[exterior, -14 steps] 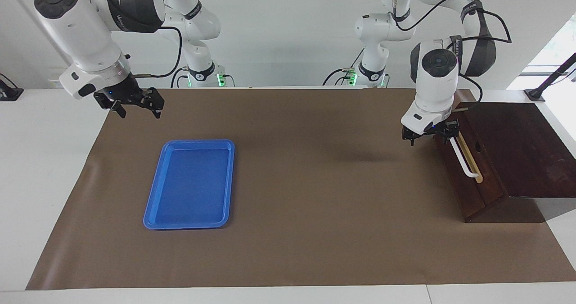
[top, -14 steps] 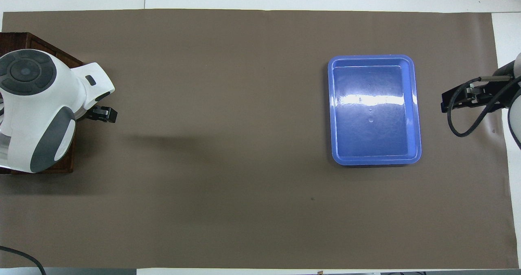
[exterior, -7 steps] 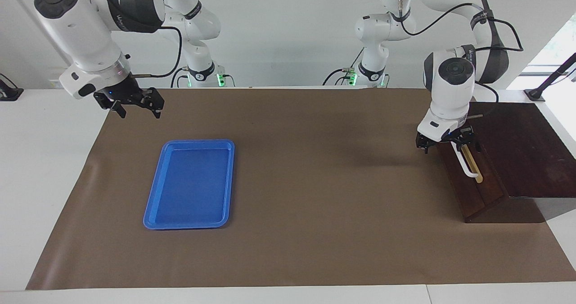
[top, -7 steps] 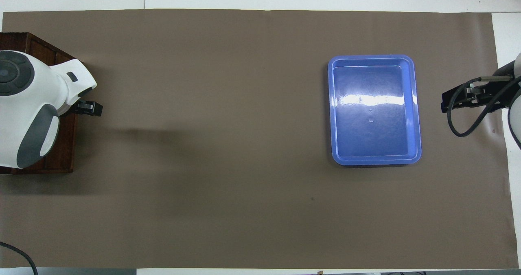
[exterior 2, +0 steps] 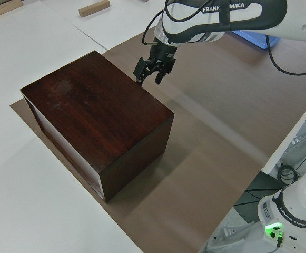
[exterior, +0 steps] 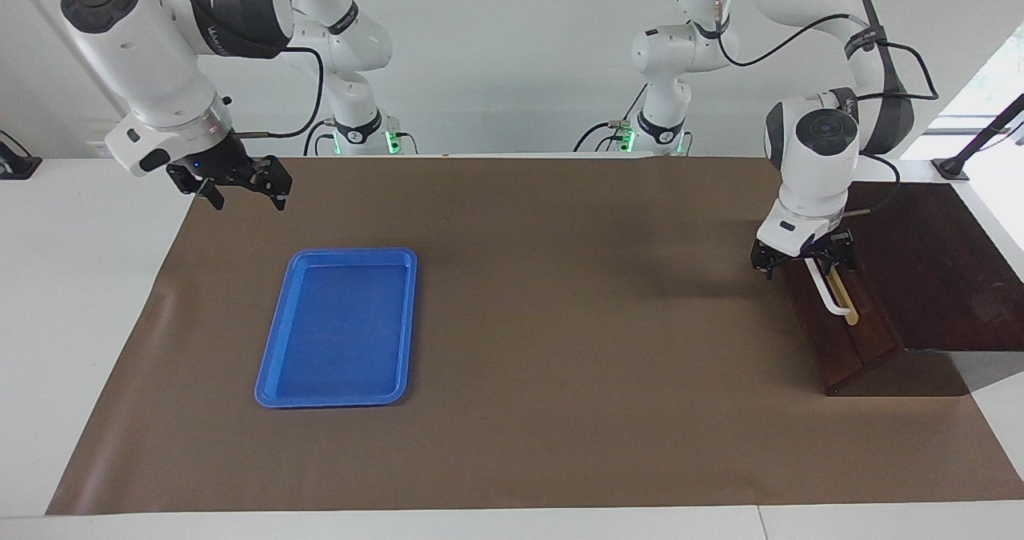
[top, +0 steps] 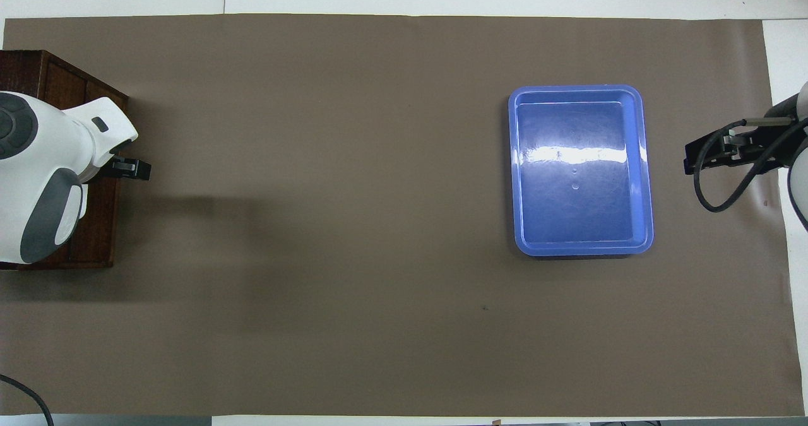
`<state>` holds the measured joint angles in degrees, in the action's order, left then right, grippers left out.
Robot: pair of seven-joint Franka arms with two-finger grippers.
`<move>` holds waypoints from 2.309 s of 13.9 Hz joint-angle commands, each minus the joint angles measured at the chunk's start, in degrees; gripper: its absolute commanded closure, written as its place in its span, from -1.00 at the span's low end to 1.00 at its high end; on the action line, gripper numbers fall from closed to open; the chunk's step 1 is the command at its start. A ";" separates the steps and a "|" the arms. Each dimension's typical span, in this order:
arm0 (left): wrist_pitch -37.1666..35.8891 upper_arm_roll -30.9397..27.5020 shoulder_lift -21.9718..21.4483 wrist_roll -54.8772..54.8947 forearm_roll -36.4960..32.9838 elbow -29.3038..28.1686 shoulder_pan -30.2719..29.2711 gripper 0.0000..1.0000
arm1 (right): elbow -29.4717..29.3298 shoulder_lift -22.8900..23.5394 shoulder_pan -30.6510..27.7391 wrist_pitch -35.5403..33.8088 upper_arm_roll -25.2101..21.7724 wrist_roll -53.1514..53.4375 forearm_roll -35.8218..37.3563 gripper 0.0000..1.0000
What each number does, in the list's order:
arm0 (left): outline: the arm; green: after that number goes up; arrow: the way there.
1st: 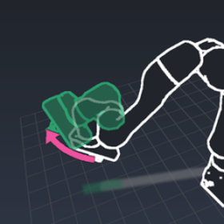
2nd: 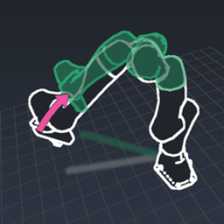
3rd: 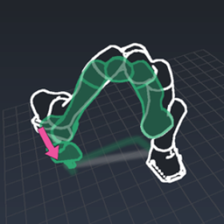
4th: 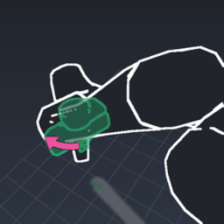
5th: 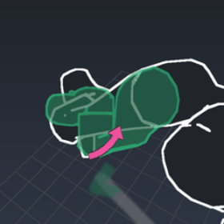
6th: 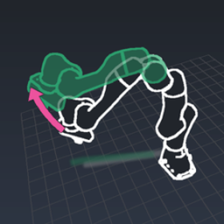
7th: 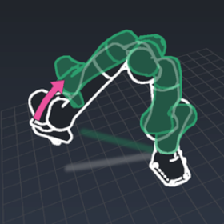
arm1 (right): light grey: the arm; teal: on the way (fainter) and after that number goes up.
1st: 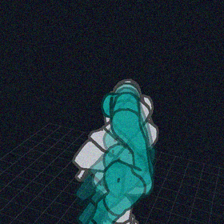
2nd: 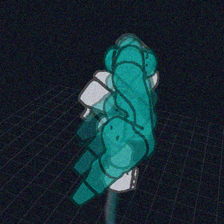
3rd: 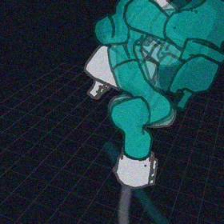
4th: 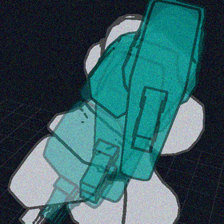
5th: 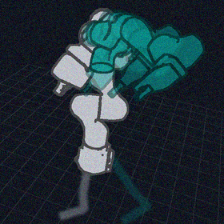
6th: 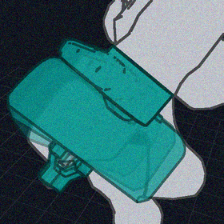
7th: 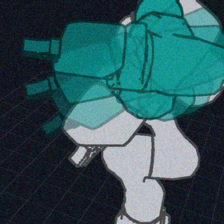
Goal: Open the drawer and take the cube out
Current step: 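Pull the drawer open toward the robot with the left gripper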
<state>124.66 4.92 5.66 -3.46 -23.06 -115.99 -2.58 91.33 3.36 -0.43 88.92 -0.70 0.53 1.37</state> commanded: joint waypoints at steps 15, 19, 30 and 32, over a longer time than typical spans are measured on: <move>2.70 0.44 2.95 -12.25 -0.49 0.23 7.22 -1.00 | 1.13 -1.16 -0.62 0.03 0.44 0.79 -0.40 -1.00; 1.99 0.52 3.04 -15.61 3.19 0.85 9.87 -1.00 | 1.13 -1.16 -0.62 0.03 0.44 0.79 -0.40 -1.00; 1.28 0.61 2.95 -20.36 4.34 0.76 14.18 -1.00 | 1.13 -1.16 -0.62 0.03 0.44 0.79 -0.40 -1.00; 1.28 0.61 2.95 -20.45 4.69 0.85 14.27 -1.00 | 1.13 -1.16 -0.62 0.03 0.44 0.79 -0.40 -1.00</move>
<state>127.25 5.76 8.13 -22.57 -20.22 -116.09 9.75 91.33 3.36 -0.43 88.92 -0.70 0.53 1.37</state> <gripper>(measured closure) 0.000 0.000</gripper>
